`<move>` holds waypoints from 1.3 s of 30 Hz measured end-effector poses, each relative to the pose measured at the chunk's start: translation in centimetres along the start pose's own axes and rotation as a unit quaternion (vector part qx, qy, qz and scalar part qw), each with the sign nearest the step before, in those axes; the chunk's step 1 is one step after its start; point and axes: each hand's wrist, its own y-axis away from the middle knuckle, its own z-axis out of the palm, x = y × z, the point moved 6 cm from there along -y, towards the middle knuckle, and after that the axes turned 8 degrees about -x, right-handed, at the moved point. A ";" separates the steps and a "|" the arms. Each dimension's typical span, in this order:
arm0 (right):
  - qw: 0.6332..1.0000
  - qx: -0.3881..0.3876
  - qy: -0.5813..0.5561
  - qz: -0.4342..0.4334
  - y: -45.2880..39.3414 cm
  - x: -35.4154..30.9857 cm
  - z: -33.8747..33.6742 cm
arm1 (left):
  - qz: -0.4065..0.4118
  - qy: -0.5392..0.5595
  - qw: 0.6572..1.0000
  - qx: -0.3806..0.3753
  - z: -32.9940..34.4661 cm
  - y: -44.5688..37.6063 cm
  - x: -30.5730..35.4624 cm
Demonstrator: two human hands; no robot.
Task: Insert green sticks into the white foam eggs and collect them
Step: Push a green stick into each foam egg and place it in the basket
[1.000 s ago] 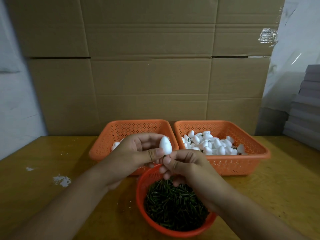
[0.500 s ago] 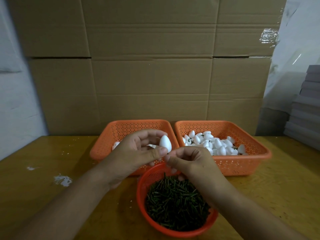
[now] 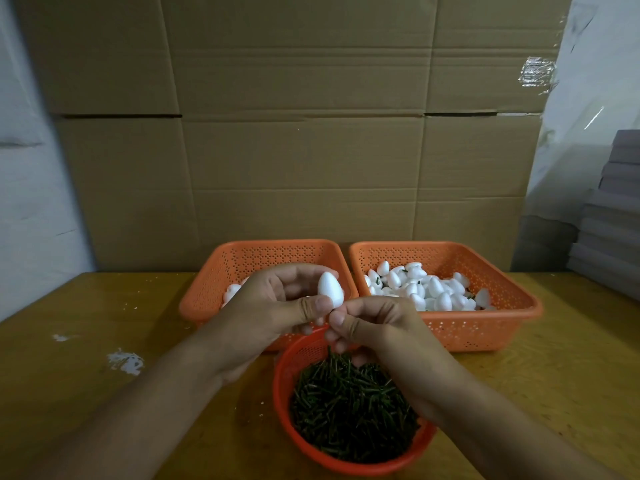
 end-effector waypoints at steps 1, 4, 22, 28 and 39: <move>1.000 -0.002 -0.005 0.001 0.0 0.0 0.0 | -0.001 0.010 1.000 0.001 0.1 0.0 -0.1; 1.000 0.001 -0.010 -0.001 0.0 0.0 0.0 | -0.004 0.015 1.000 0.004 0.1 0.0 -0.1; 0.997 0.056 0.039 -0.024 -0.3 0.5 -0.5 | 0.001 -0.024 0.999 0.040 -0.6 0.0 -0.3; 0.997 0.059 0.032 -0.026 -0.2 0.4 -0.3 | -0.001 -0.022 0.999 0.038 -0.5 -0.1 -0.5; 0.990 0.095 0.096 -0.032 -0.7 0.4 -1.4 | 0.002 -0.033 0.993 0.113 -1.4 -0.3 -1.1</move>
